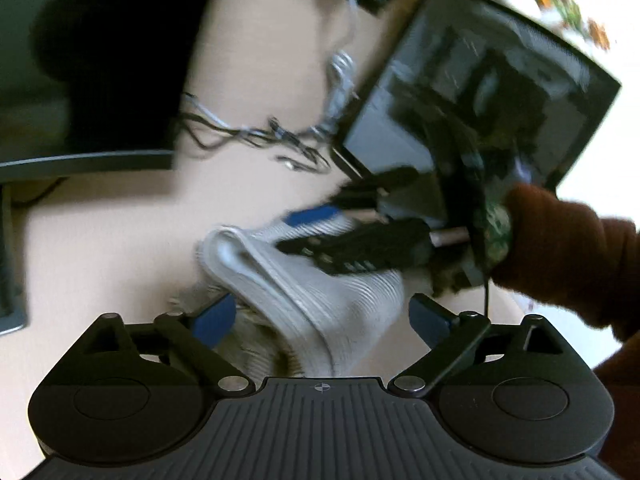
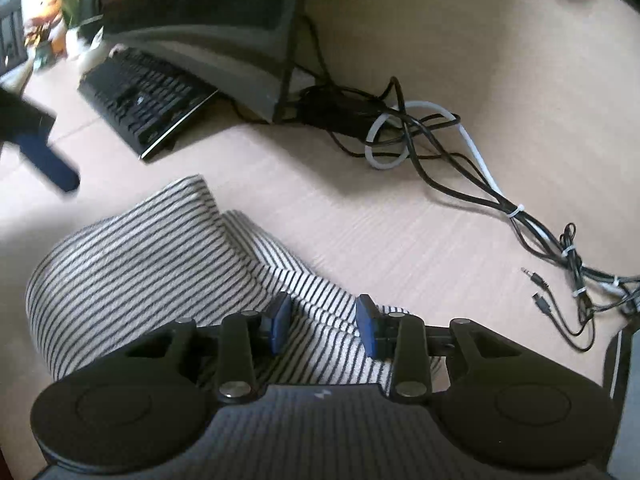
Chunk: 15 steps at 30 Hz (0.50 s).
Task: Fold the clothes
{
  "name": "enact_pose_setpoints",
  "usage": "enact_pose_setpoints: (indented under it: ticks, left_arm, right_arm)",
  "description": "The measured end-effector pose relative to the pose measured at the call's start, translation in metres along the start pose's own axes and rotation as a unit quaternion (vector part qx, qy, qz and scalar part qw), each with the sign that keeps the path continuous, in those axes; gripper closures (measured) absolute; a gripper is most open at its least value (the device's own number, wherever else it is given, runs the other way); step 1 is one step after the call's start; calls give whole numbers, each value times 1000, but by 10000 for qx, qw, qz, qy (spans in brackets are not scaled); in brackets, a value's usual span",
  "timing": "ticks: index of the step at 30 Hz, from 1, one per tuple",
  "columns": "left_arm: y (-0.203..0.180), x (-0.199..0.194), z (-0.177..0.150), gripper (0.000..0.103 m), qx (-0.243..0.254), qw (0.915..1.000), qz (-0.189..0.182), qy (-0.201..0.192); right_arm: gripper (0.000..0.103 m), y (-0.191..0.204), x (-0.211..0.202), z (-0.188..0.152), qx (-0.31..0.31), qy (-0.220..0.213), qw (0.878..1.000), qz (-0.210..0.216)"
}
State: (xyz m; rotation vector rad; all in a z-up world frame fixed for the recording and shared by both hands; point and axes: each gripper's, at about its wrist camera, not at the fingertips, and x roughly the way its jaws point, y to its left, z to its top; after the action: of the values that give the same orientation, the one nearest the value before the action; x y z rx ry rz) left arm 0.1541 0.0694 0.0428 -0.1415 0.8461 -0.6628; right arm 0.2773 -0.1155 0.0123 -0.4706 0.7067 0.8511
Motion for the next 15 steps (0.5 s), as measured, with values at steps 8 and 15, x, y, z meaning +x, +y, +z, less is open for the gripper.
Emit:
enact_pose_setpoints:
  ticks: [8, 15]
  left_arm:
    - [-14, 56, -3, 17, 523, 9958, 493, 561]
    - [13, 50, -6, 33, -121, 9980, 378, 497]
  right_arm:
    - [62, -12, -21, -7, 666, -560, 9961, -114]
    - [21, -32, -76, -58, 2112, -1009, 9717, -317]
